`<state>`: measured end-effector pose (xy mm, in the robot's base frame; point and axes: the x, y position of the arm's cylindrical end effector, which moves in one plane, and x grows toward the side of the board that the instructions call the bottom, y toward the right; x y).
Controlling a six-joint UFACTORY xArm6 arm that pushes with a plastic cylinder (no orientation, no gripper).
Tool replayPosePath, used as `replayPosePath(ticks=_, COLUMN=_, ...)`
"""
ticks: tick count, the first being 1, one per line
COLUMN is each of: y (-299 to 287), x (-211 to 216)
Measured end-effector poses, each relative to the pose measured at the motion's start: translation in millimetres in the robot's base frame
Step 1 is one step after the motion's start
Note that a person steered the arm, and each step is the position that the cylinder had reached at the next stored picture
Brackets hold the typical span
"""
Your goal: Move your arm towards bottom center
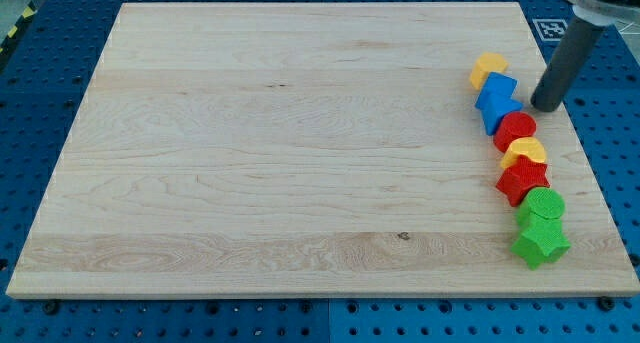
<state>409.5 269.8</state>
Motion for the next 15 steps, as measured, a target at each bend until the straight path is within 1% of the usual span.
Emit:
replayPosePath(ticks=2, y=0.0, x=40.6)
replayPosePath(ticks=3, y=-0.1, x=36.9)
replayPosePath(ticks=6, y=-0.3, x=-49.5)
replayPosePath(ticks=7, y=-0.3, x=-72.1)
replayPosePath(ticks=8, y=-1.7, x=-85.6)
replayPosePath(ticks=9, y=-38.4, x=-98.0)
replayPosePath(ticks=10, y=-90.7, x=-102.1)
replayPosePath(ticks=11, y=-146.4, x=-97.6)
replayPosePath(ticks=12, y=-156.1, x=-31.2)
replayPosePath(ticks=13, y=-156.1, x=21.5)
replayPosePath(ticks=15, y=-147.7, x=106.6)
